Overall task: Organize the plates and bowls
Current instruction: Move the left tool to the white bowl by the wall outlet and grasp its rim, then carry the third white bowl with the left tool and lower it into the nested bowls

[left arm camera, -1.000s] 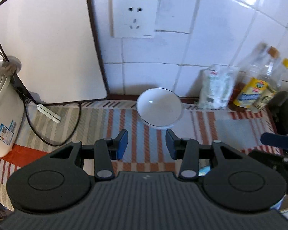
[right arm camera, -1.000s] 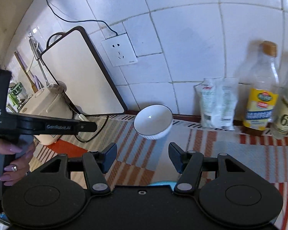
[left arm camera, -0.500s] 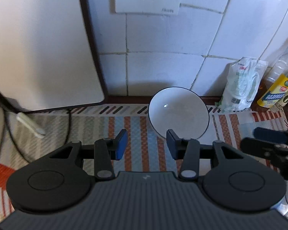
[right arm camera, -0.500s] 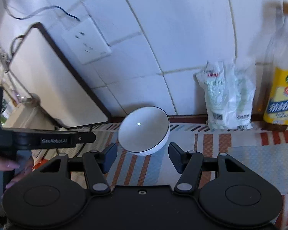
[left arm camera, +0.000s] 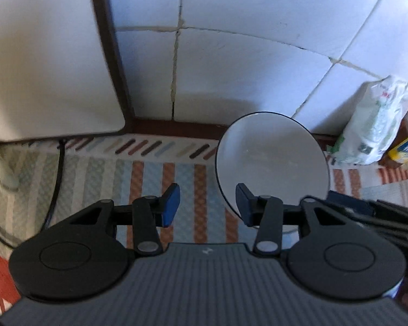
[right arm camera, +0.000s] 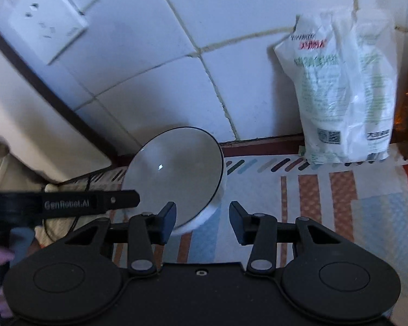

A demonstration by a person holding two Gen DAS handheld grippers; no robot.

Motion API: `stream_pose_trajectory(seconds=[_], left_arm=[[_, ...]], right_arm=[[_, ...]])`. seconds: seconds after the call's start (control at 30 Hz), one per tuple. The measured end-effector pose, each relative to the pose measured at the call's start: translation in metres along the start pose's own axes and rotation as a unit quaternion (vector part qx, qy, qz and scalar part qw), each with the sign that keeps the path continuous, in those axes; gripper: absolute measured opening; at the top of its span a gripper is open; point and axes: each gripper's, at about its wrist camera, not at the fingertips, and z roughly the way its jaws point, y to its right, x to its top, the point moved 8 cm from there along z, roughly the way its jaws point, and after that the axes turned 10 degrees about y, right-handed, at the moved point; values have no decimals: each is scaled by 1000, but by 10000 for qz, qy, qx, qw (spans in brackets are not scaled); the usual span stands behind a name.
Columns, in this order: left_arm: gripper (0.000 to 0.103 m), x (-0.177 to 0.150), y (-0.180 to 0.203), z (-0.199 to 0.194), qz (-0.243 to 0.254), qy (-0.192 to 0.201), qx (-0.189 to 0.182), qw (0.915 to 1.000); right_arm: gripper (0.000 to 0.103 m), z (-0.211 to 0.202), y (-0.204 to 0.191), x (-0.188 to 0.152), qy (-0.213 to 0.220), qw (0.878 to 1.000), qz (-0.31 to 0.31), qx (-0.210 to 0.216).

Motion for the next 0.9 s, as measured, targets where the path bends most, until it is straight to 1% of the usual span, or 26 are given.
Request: stream_pose_trajectory(seconds=[0.07,0.1,0.13,0.17,0.2,0.23,0.27,0.33,0.4,0.5,0.6,0.7,0.73,0.8,0.9], left_arm=[[41,2,0,8,47,-6,-21,10000],[38,1,0,12,29,-78,-11,10000],[29,1,0,15,-17,-155,-69,9999],[22,0,0,19,-134,-258,-187,9994],[18,0,0,21,-320,-363,-314,9983],[12,0,0,23,-499,-419,-420,9970],[12,0,-1,24,-595,-431,-407,9965],[11,0,2,25,-507,-411,-310,9974],[11,-1,7,24,-332,-353,-178,9987],[10,-3,17,21,-10,-292,-20,9996],[10,-8,25,12,67,-286,-61,9995],[10,-16,34,-2,207,-247,-135,9994],[10,-20,40,-10,263,-204,-192,9993],[10,-29,49,-25,290,-238,-269,9989],[10,-41,70,-50,357,-240,-506,9978]], right_arm=[[49,12,2,1,-48,9999,140,-26],[45,16,4,2,-57,9998,203,-69],[35,20,5,3,-41,9995,304,-81],[32,21,7,3,3,9991,419,-103],[25,22,10,4,39,9982,578,-161],[22,22,13,4,39,9973,701,-229],[22,22,14,4,-30,9967,772,-263],[22,22,14,5,-49,9971,705,-292],[22,24,12,5,-91,9975,602,-360],[18,25,10,6,-150,9970,559,-515],[18,13,7,5,13,9970,413,-652],[18,-7,11,1,22,9959,634,-652],[18,-17,12,0,54,9956,658,-670],[18,-37,13,-3,92,9953,582,-764],[18,-77,20,-3,302,9929,733,-882]])
